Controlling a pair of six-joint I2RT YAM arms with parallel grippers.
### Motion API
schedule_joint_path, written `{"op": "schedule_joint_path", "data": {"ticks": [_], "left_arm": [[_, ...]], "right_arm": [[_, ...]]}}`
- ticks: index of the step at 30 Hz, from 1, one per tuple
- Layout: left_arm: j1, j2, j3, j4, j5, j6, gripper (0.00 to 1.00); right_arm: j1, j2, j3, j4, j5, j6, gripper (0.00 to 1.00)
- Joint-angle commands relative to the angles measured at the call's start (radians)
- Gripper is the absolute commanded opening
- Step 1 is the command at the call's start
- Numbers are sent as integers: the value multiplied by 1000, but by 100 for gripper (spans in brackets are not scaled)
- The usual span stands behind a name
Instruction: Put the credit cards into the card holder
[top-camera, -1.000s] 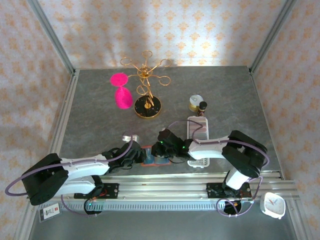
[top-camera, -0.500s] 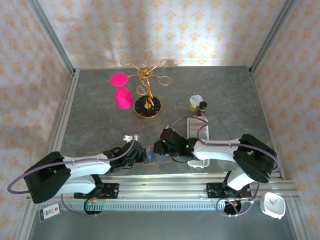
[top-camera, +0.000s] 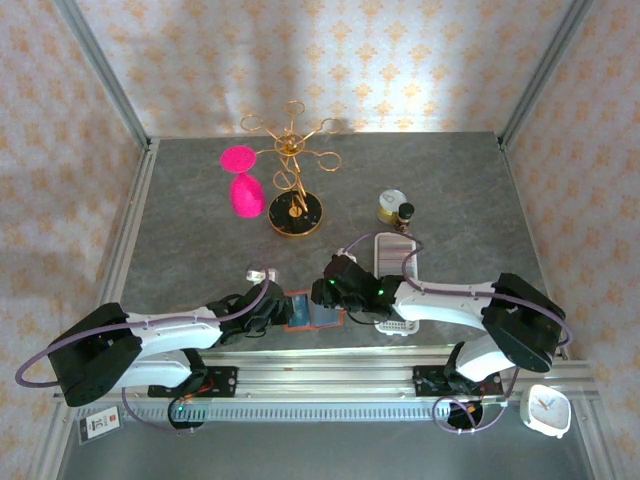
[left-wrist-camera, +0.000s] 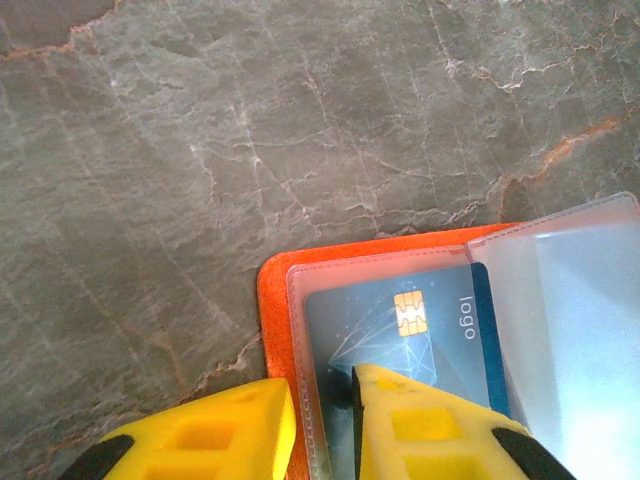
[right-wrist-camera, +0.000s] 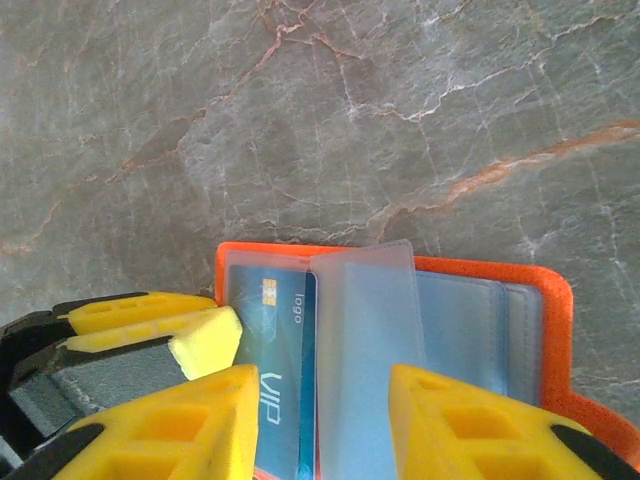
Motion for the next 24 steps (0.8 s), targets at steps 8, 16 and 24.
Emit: {"op": "schedule_joint_path", "data": {"ticks": [8, 16, 24], "left_arm": [[-2, 72, -34, -86, -14, 6, 23], [-4, 70, -33, -87, -11, 9, 23], [-4, 70, -31, -88, -13, 5, 23]], "right_arm": [[7, 16, -32, -14, 11, 4, 40], [6, 43, -34, -28, 11, -8, 40], [8, 53, -39, -4, -14, -4, 39]]}}
